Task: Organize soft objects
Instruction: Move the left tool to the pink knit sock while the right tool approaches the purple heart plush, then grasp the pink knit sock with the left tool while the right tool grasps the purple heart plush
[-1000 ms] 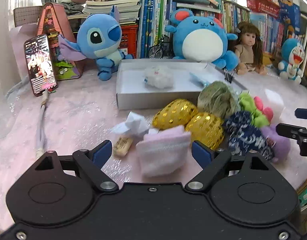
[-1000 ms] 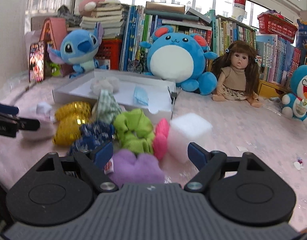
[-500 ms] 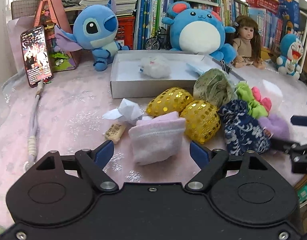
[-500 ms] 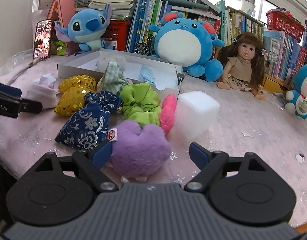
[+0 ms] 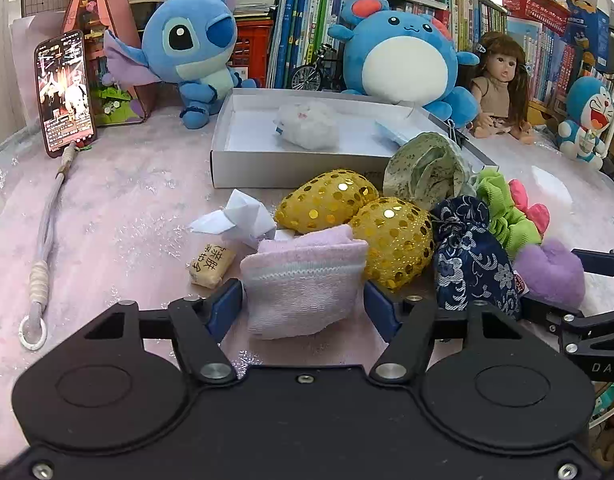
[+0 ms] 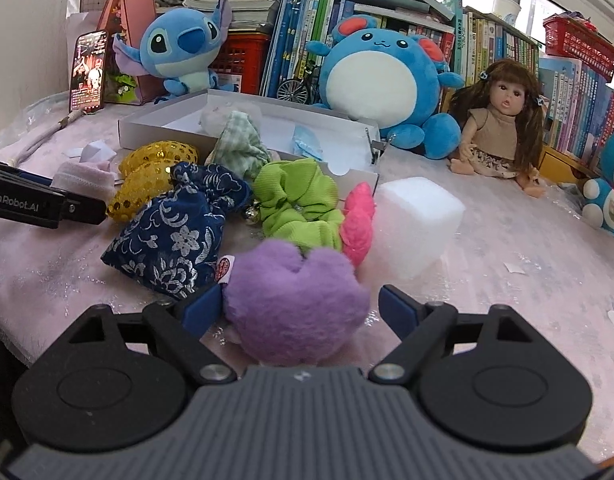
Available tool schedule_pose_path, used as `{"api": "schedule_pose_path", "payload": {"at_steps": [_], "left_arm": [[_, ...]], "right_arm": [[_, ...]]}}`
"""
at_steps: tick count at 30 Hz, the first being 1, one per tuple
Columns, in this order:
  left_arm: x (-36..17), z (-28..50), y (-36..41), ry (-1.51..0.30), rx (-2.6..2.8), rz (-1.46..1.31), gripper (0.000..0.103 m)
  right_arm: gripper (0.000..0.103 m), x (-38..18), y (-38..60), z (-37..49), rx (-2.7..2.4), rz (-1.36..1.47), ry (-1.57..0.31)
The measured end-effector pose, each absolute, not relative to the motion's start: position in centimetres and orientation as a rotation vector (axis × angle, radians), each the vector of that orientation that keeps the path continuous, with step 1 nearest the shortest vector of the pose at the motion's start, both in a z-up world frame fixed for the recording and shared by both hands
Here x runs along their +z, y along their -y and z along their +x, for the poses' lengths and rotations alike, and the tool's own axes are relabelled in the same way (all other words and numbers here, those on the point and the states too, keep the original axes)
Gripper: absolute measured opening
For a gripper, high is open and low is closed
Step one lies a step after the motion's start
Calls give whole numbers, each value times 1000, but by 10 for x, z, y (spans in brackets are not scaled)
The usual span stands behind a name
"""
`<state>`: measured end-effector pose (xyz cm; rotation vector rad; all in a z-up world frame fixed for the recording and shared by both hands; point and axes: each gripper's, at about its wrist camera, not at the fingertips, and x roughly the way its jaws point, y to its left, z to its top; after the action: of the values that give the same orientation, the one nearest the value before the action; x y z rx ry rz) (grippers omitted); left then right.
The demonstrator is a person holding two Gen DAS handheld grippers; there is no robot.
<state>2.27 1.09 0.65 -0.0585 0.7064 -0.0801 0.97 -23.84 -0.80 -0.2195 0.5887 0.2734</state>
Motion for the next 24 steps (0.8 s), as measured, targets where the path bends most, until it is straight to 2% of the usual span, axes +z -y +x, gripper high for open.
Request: {"api": "schedule_pose_path", "payload": {"at_steps": [15, 21, 24], "left_arm": [[2, 28, -10, -696, -67, -63, 62], [5, 26, -9, -691, -73, -62, 50], [9, 17, -10, -693, -105, -81, 49]], "right_arm": [[91, -13, 236, 15, 276, -198, -609], [91, -14, 236, 18, 270, -186, -617], [91, -14, 240, 13, 283, -189, -626]]}}
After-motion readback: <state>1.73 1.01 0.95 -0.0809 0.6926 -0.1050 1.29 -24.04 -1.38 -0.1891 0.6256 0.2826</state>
